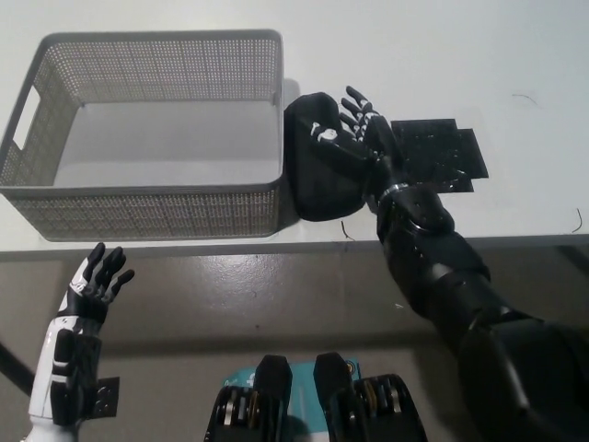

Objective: Use the right hand to push the pencil case on the right hand side to the container on the left side

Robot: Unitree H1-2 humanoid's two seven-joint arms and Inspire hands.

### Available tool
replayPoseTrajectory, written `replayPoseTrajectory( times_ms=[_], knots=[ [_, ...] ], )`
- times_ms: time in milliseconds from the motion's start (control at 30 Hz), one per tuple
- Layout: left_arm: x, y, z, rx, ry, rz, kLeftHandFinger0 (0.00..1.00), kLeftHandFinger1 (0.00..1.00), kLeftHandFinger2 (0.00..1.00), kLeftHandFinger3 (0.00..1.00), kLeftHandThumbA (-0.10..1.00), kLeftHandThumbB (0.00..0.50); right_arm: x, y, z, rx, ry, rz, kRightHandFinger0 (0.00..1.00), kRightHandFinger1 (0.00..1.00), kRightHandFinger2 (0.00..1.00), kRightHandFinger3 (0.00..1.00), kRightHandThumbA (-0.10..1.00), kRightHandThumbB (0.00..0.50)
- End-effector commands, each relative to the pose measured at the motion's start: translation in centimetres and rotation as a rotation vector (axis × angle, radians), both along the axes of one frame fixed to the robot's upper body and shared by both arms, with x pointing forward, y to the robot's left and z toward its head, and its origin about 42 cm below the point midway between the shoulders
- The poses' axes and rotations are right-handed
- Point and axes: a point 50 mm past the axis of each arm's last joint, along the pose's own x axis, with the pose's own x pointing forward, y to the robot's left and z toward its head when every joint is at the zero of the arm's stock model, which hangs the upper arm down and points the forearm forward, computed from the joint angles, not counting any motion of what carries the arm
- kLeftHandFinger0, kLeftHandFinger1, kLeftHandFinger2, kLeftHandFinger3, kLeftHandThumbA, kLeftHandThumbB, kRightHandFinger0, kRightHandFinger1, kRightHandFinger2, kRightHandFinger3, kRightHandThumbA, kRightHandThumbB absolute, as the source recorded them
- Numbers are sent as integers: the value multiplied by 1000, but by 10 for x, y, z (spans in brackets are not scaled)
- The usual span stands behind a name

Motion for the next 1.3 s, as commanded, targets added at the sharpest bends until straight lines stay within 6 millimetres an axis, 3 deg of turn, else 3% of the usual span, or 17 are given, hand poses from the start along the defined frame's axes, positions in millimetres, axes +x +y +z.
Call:
replayPoseTrajectory(
  times_ms=[0,200,367,467,500,567,600,733,900,1033,1100,1267],
  knots=[
    [2,-1,14,-4,-52,-18,1000,1000,1000,1000,1000,101,9,30,54,20,-176,69,1000,1000,1000,1000,1000,283],
    [4,0,16,4,-59,-19,1000,1000,1000,1000,1000,91,6,37,52,33,-179,110,1000,1000,1000,1000,1000,229],
    [7,2,17,2,-62,-15,1000,1000,1000,1000,1000,91,5,39,53,45,-189,132,1000,1000,1000,1000,1000,251],
    [9,0,18,-2,-70,-15,1000,1000,1000,1000,1000,77,4,41,53,47,-182,152,1000,1000,1000,1000,1000,237],
    [9,0,18,0,-73,-15,1000,1000,1000,1000,1000,76,4,42,53,35,-178,160,1000,1000,1000,1000,1000,214],
    [10,0,19,4,-71,-11,1000,1000,1000,1000,1000,94,4,44,49,-44,-136,171,1000,1000,1000,1000,1000,253],
    [11,1,19,11,-75,-8,1000,1000,1000,1000,1000,95,5,44,47,-71,-122,177,1000,1000,1000,1000,1000,225],
    [12,1,20,11,-79,-9,1000,1000,1000,1000,1000,96,6,39,44,-186,-114,173,1000,1000,1000,1000,1000,204],
    [14,2,22,12,-87,-16,1000,1000,1000,1000,1000,81,11,22,46,-259,-133,100,1000,1000,1000,1000,1000,242],
    [15,3,23,21,-82,-13,1000,1000,1000,1000,1000,90,18,-11,53,-386,-208,-31,1000,1000,1000,1000,1000,311],
    [16,3,23,14,-83,-14,1000,1000,1000,1000,1000,88,20,-22,56,-434,-238,-77,1000,1000,1000,1000,1000,318],
    [16,3,23,5,-75,-14,1000,1000,1000,1000,1000,88,21,-47,63,-501,-343,-139,1000,1000,1000,1000,1000,265]
  ],
)
